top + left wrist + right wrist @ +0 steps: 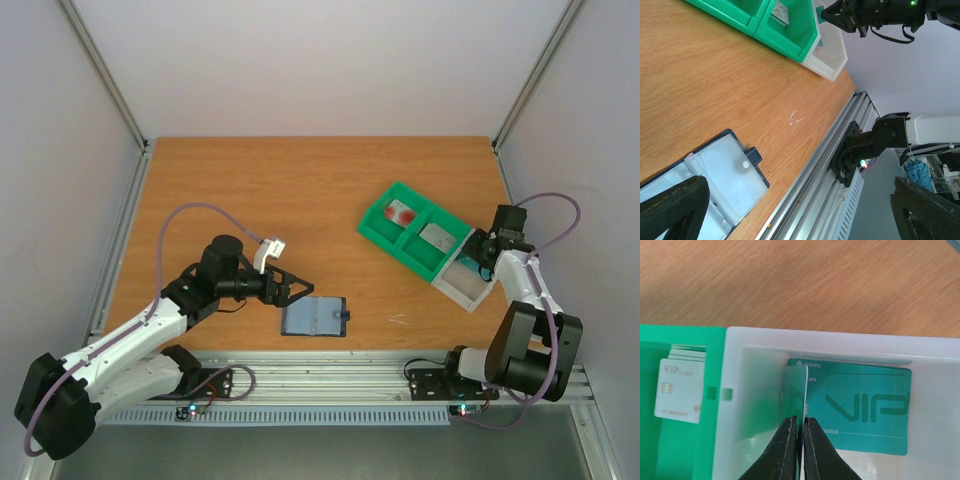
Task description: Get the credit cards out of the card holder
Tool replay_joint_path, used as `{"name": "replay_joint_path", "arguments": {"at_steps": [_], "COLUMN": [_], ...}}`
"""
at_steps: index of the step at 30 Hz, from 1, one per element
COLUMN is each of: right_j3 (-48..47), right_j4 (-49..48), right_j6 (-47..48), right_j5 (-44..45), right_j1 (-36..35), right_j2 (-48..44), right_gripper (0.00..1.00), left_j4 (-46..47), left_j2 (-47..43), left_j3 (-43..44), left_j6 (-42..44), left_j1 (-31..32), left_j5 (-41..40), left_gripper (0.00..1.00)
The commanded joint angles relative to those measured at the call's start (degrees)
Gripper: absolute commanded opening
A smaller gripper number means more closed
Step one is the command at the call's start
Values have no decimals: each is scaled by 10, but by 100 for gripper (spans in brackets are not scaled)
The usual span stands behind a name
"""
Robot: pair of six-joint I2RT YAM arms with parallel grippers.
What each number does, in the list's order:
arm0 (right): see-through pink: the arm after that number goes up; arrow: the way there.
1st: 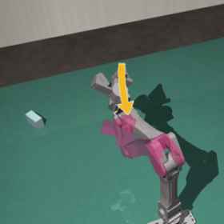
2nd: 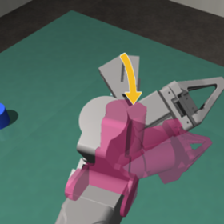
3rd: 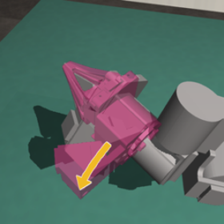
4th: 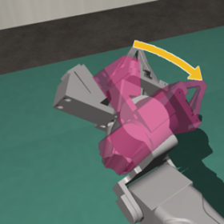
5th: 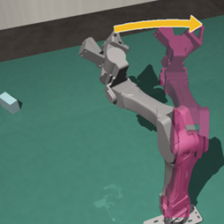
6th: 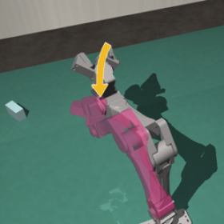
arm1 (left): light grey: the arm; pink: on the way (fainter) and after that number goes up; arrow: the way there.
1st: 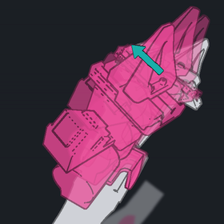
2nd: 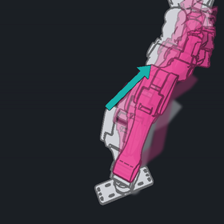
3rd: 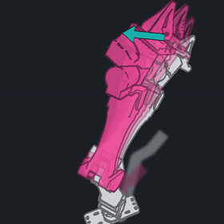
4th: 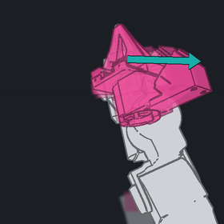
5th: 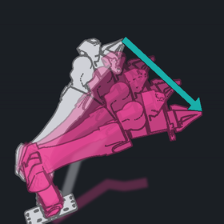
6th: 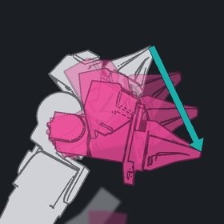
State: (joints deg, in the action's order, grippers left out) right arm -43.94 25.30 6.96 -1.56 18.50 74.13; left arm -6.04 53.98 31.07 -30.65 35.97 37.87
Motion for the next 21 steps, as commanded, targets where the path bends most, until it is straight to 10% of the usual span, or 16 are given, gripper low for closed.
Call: {"name": "replay_joint_path", "arguments": {"at_steps": [1, 21], "right_j3": [-1, -17], "right_j4": [-6, 24], "right_j6": [-1, -8], "right_j5": [38, 104], "right_j1": [5, 5], "right_j2": [13, 37], "right_gripper": [7, 13], "left_j4": [18, 12], "left_j2": [-8, -13], "left_j3": [-1, -4], "left_j6": [-3, -4], "left_j1": [0, 0], "left_j5": [-6, -9], "left_gripper": [99, 99]}}
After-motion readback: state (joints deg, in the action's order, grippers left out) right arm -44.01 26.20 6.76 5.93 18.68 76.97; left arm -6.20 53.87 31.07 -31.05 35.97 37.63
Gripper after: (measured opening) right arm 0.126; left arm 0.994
